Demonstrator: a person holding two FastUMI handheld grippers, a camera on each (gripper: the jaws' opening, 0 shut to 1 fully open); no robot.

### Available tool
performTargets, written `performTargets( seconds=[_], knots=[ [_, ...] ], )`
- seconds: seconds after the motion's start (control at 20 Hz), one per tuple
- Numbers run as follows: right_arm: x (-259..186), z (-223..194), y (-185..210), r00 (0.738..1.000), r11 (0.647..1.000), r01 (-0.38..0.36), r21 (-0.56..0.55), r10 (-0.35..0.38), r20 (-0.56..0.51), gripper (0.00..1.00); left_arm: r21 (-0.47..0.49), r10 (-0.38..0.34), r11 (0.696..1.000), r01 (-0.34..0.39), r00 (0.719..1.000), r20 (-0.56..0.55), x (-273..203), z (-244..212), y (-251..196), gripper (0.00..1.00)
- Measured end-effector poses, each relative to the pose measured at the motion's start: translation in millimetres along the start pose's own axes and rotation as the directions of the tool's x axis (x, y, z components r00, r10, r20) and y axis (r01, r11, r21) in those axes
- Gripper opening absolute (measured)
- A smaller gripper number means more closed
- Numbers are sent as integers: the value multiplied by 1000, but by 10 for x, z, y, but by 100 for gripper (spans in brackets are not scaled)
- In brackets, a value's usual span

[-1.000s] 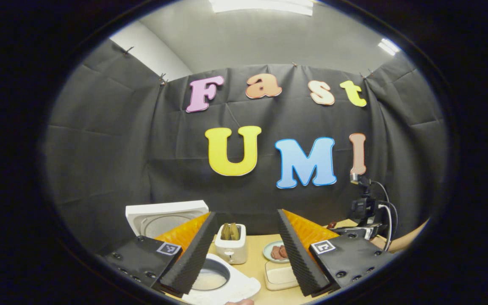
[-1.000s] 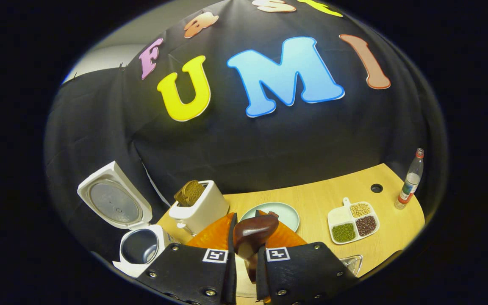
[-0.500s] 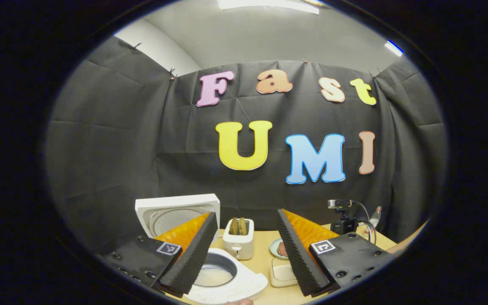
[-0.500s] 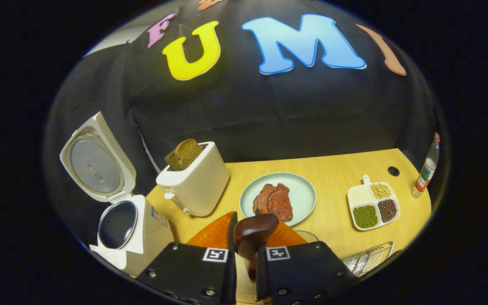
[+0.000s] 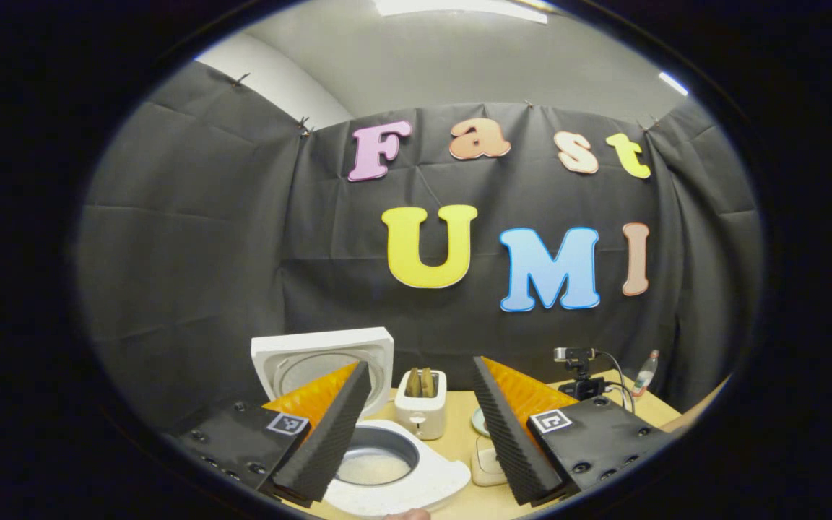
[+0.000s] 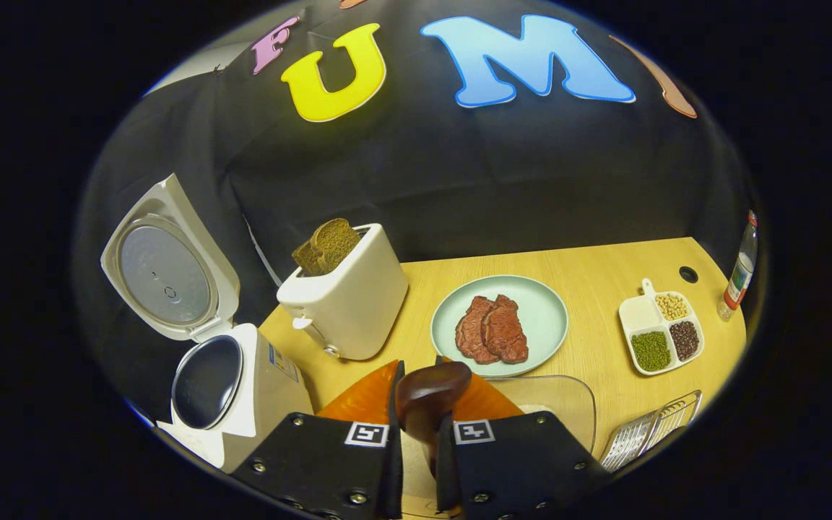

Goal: Close the left gripper, press the button to open the rice cooker; take a wooden spoon from the chopstick holder with the right hand, scoop a spoonful of rice and pour it into the rice cooker, then put the wooden spoon back into the chopstick holder.

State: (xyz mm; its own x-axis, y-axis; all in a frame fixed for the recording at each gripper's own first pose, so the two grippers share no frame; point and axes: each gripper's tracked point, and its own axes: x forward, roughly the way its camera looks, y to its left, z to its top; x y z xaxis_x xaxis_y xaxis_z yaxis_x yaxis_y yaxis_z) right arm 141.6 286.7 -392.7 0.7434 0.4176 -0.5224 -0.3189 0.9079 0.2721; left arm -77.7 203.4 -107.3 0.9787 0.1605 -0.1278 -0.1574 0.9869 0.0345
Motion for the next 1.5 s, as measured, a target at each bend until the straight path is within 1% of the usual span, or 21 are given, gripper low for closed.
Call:
performTargets(
  seconds=[0.15, 0.35, 0.5, 0.7, 0.85, 0.95, 1.2, 1.4, 1.5],
  knots=[
    [-39, 3, -83, 1000, 990, -27, 135, 28, 0, 19, 4, 7, 1000, -7, 1000, 1, -4, 6, 43, 97],
    [-112, 69, -304, 999, 960, -51, 275, 48, 18, 19, 6, -15, 1000, 15, 1000, 11, 33, 45, -41, 95],
    [-253, 237, -420, 996, 936, -78, 343, 62, 56, 18, 18, -33, 999, 33, 999, 16, 64, 76, -117, 94],
    [-505, 483, -488, 989, 884, -139, 445, 99, 112, 18, 29, -63, 998, 63, 998, 22, 103, 97, -267, 93],
    [-697, 704, -488, 977, 841, -198, 503, 132, 165, 19, 20, -81, 997, 80, 996, 27, 99, 107, -357, 95],
    [-824, 889, -455, 968, 825, -235, 514, 149, 203, 19, 23, -88, 996, 87, 996, 31, 88, 122, -386, 96],
    [-1113, 1321, -290, 943, 814, -303, 495, 183, 276, 18, 15, -94, 995, 94, 994, 46, 54, 188, -449, 99],
    [-1220, 1527, -77, 930, 822, -337, 459, 215, 299, 18, 16, -86, 996, 85, 995, 46, -23, 158, -452, 99],
    [-1211, 1578, 66, 927, 828, -348, 440, 234, 293, 18, 33, -86, 996, 85, 995, 44, -50, 133, -455, 99]
  ],
)
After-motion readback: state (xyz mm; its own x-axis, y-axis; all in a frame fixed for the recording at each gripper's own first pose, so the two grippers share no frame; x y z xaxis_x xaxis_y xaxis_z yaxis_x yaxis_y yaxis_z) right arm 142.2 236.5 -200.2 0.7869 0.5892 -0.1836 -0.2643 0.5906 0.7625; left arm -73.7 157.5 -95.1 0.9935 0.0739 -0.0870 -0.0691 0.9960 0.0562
